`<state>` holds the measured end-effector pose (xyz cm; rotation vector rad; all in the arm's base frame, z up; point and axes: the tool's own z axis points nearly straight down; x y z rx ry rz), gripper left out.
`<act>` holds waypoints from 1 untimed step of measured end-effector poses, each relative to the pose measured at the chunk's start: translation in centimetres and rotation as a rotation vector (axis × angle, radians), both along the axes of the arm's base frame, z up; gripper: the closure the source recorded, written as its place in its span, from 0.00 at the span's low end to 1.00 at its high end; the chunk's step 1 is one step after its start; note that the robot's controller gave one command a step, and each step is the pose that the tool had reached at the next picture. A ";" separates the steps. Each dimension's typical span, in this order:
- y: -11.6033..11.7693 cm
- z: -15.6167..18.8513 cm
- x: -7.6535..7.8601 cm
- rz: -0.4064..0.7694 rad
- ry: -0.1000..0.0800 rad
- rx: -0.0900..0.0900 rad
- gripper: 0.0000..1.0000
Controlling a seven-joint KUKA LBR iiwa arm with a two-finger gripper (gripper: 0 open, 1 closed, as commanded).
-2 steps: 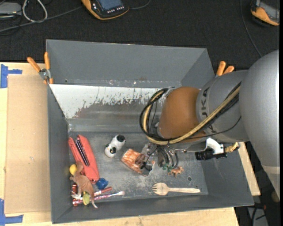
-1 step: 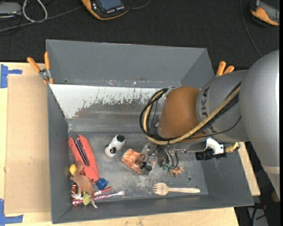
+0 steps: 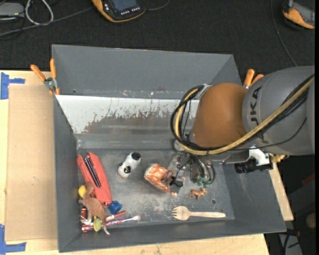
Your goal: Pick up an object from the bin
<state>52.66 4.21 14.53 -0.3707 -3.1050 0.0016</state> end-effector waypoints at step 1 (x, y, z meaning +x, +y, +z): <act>0.2 8.2 -1.0 0.008 0.006 0.000 1.00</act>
Offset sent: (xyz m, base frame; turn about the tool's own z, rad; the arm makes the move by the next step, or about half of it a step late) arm 0.0098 -0.0098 0.2412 0.0469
